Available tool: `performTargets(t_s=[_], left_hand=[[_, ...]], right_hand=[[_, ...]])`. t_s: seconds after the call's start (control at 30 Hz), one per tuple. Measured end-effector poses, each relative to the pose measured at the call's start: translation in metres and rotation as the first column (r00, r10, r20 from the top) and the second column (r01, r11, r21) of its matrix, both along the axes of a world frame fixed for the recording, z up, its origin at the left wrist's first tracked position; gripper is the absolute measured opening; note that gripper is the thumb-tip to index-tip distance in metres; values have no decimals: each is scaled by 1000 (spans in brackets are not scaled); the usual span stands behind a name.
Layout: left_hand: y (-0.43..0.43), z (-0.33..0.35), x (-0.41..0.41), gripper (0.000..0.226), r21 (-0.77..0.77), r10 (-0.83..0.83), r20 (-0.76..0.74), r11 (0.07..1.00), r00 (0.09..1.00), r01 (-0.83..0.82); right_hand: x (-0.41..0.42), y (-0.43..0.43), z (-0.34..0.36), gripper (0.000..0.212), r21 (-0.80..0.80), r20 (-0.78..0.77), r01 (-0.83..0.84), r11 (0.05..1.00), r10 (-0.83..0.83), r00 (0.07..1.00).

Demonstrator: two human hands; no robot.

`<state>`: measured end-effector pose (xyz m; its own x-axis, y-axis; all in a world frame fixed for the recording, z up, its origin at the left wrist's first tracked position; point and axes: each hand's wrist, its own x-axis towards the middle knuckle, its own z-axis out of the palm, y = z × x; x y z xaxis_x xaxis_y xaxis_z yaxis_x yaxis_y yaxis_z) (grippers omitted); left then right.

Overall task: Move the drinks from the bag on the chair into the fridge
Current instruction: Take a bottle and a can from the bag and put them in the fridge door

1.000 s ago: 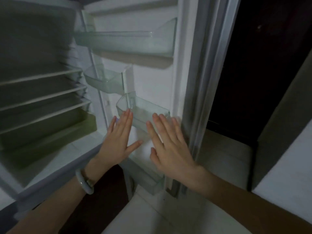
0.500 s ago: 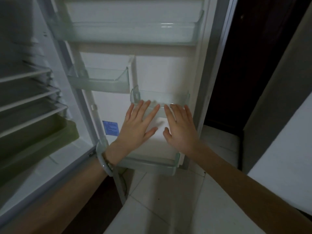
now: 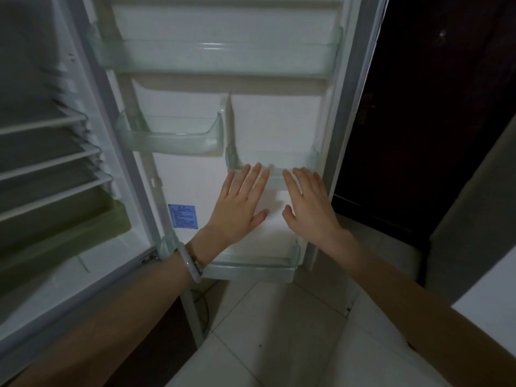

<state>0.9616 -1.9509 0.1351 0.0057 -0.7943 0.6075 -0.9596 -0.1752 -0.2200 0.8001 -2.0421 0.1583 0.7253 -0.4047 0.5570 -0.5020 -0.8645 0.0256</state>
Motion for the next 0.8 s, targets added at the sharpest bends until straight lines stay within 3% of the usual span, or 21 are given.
performTargets(t_s=[0.8], left_hand=[[-72,5,-1,89,86,237,43,967,971,-239]], right_hand=[[27,-98,1,69,84,51,-161,983,157,986]])
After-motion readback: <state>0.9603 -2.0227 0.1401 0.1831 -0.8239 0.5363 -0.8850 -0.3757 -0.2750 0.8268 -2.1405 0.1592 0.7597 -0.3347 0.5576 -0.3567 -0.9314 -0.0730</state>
